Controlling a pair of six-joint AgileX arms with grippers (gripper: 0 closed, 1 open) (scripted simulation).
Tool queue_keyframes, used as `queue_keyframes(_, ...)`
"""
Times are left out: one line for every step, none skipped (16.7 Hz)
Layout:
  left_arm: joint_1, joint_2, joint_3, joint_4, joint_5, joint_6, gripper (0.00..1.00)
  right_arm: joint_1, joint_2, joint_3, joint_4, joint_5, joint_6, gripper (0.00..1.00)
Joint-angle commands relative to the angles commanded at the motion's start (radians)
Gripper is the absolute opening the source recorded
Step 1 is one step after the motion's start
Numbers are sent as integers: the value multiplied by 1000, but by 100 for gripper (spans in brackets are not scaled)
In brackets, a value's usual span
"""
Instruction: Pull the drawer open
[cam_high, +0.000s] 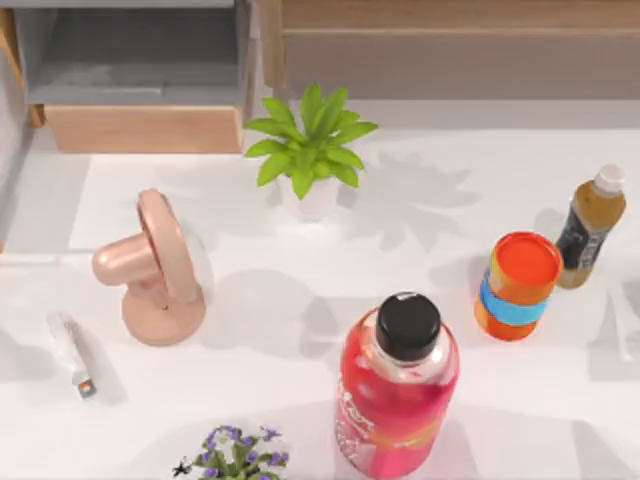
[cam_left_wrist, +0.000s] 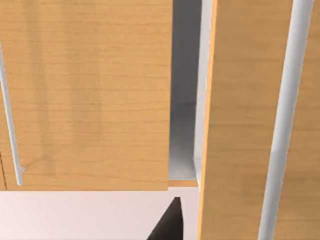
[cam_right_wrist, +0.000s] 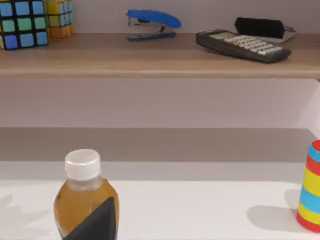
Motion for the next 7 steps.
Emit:
queue_keyframes(0, 0, 0, 0, 0, 0, 98, 0, 0, 0, 0, 0, 0, 100)
queue_keyframes(0, 0, 0, 0, 0, 0, 100, 0, 0, 0, 0, 0, 0, 100)
queue_keyframes(0, 0, 0, 0, 0, 0, 100, 0, 0, 0, 0, 0, 0, 100)
queue_keyframes(0, 0, 0, 0, 0, 0, 100, 0, 0, 0, 0, 0, 0, 100)
queue_keyframes(0, 0, 0, 0, 0, 0, 100, 0, 0, 0, 0, 0, 0, 100)
queue_keyframes(0, 0, 0, 0, 0, 0, 100, 0, 0, 0, 0, 0, 0, 100)
queue_keyframes(0, 0, 0, 0, 0, 0, 100, 0, 0, 0, 0, 0, 0, 100)
